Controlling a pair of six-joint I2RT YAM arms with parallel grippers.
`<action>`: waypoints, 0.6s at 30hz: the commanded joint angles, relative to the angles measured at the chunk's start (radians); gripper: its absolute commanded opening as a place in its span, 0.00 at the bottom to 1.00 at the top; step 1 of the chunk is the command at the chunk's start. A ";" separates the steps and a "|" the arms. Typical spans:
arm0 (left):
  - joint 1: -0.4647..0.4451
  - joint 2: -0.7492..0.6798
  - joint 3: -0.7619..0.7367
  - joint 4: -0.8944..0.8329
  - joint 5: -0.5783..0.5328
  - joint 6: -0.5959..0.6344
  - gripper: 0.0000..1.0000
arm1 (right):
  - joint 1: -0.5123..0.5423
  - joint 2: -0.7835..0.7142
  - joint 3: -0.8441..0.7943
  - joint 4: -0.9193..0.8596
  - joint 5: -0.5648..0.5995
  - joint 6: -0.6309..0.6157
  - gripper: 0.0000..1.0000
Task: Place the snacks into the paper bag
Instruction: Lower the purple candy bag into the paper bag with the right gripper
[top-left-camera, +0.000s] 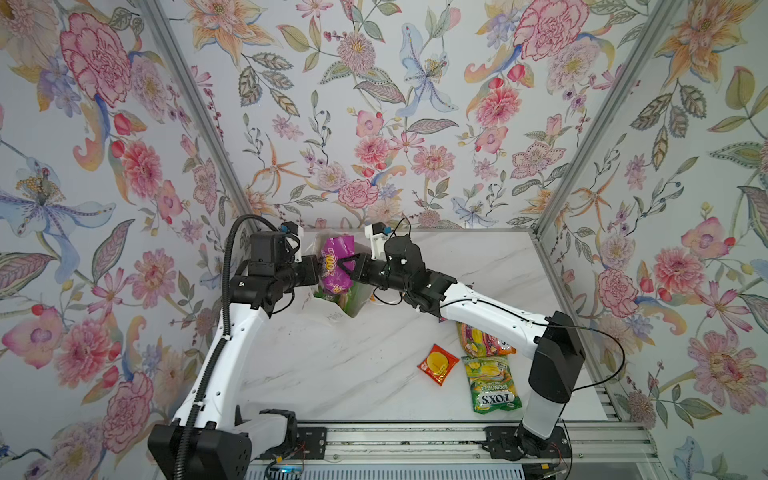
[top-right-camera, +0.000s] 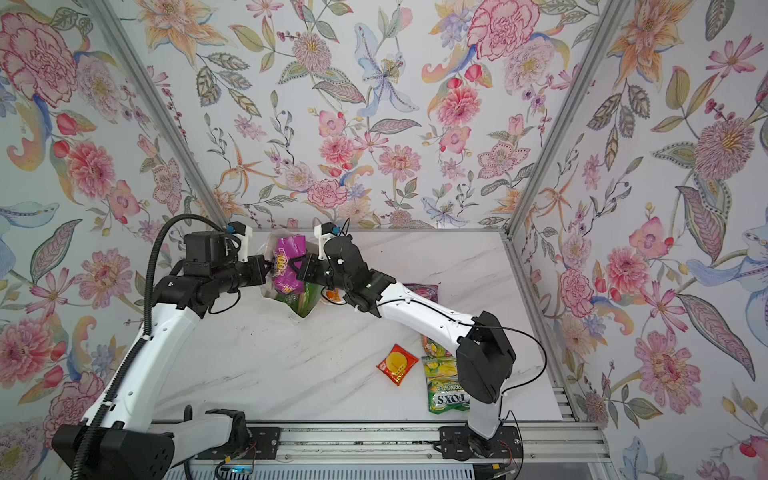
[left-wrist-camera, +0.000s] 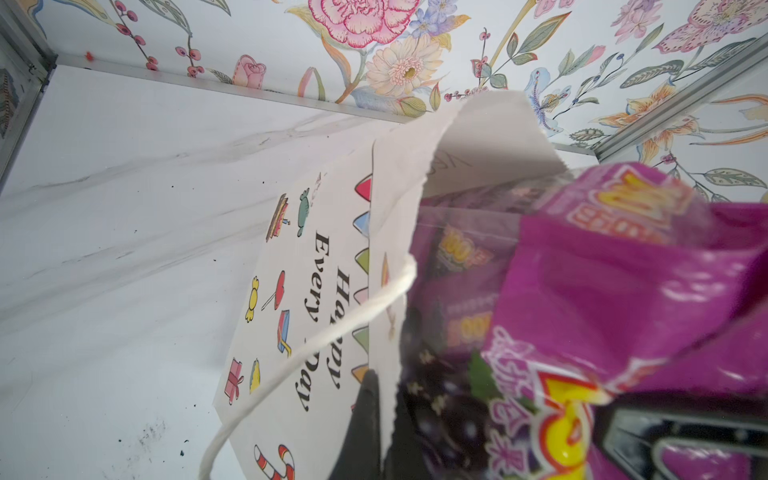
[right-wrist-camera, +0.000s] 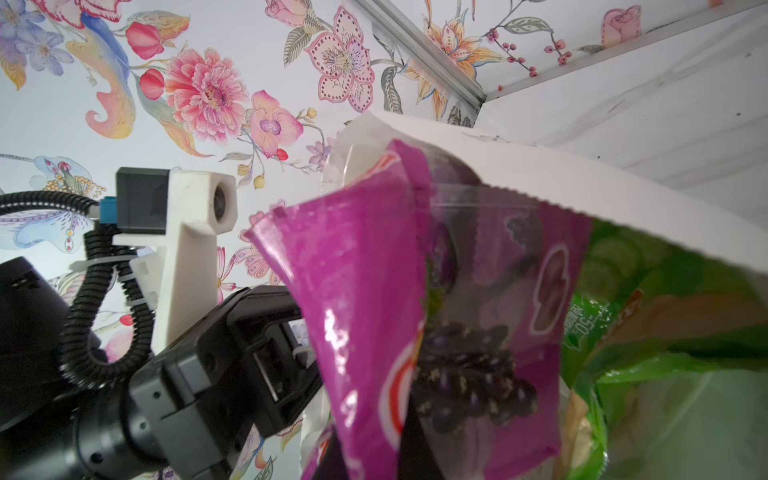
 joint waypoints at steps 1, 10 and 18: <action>-0.009 -0.023 0.017 0.044 0.049 -0.019 0.00 | 0.002 0.005 0.012 0.186 0.027 0.031 0.00; -0.011 -0.019 0.000 0.061 0.049 -0.030 0.00 | 0.012 0.074 0.033 0.141 0.062 0.034 0.00; -0.016 -0.016 -0.001 0.061 0.048 -0.031 0.00 | 0.025 0.137 0.118 0.077 0.089 0.029 0.00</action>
